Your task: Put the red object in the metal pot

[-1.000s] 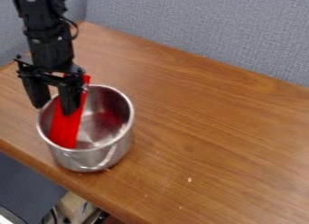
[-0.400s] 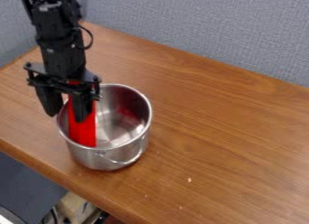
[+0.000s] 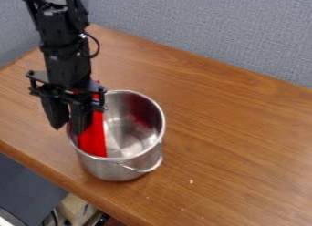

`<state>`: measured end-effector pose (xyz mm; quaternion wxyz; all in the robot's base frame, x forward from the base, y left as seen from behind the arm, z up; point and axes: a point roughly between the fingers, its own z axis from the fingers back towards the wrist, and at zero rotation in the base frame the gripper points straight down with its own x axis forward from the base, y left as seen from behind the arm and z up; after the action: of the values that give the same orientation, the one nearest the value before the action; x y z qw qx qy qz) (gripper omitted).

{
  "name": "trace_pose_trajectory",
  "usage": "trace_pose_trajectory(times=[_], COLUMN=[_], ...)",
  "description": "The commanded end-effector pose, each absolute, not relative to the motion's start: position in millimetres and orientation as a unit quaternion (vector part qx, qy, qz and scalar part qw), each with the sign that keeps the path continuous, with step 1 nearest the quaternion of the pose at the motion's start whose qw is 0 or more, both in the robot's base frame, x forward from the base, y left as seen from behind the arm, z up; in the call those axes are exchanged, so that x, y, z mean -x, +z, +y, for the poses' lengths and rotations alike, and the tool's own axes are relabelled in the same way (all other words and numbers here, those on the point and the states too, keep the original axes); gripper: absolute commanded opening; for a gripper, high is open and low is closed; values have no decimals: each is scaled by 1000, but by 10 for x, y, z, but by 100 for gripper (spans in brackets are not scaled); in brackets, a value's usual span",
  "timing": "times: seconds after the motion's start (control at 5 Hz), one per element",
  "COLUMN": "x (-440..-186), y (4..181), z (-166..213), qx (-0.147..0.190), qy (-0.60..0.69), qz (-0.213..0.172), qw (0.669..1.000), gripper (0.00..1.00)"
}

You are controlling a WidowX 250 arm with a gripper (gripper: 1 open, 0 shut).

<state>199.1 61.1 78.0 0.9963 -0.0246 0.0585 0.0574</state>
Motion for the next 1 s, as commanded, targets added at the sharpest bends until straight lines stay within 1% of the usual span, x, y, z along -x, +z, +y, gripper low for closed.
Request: trace_pose_trajectory(times=[0.0,0.2,0.4,0.6,0.8], x=[-2089,-2127,-2150,-2213,-2188], y=[784,688,776,692,634], z=[638,722,767,813,752], qx=[19,17,29,28,26], qy=[52,57,62,62,65], qz=[37,39,33,36,38], qw=[998,997,997,997,997], gripper=[0,100,0,0,0])
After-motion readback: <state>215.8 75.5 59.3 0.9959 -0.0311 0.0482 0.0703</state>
